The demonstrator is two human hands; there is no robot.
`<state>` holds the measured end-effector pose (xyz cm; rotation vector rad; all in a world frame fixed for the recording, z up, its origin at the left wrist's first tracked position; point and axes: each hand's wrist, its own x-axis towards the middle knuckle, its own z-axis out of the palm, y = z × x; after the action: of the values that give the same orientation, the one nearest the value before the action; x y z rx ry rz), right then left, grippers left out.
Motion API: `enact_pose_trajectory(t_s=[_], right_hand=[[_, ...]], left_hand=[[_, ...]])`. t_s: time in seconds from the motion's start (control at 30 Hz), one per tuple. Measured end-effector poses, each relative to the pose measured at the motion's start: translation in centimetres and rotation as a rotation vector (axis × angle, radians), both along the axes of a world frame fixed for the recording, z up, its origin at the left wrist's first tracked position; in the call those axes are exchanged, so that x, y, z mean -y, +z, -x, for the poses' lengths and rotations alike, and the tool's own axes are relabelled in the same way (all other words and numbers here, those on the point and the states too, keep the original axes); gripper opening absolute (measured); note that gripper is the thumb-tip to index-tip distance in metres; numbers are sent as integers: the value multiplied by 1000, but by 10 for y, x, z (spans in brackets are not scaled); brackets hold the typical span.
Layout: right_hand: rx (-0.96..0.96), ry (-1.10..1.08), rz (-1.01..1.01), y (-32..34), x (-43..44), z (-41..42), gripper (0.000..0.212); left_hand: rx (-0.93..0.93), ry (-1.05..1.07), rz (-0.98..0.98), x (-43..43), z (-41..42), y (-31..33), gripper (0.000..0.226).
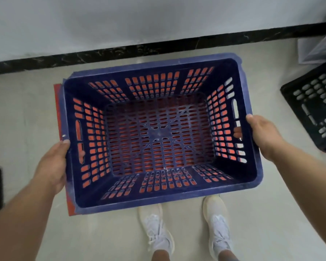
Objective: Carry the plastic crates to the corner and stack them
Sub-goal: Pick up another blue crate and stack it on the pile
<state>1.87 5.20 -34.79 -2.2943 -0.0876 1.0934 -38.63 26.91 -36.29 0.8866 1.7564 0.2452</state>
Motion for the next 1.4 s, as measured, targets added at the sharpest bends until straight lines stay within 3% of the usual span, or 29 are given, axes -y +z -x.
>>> enact_pose_trajectory(t_s=[0.27, 0.93, 1.2, 1.4], right_hand=[[14, -72, -35, -6, 4, 8, 31], [102, -96, -64, 0, 0, 11, 27], [86, 22, -119, 58, -33, 4, 26], [57, 202, -174, 151, -85, 18, 28]], left_hand=[[26, -55, -34, 0, -12, -1, 38], [28, 55, -140, 3, -15, -4, 30], [50, 172, -184, 3, 5, 57, 27], [107, 343, -200, 9, 51, 142, 25]])
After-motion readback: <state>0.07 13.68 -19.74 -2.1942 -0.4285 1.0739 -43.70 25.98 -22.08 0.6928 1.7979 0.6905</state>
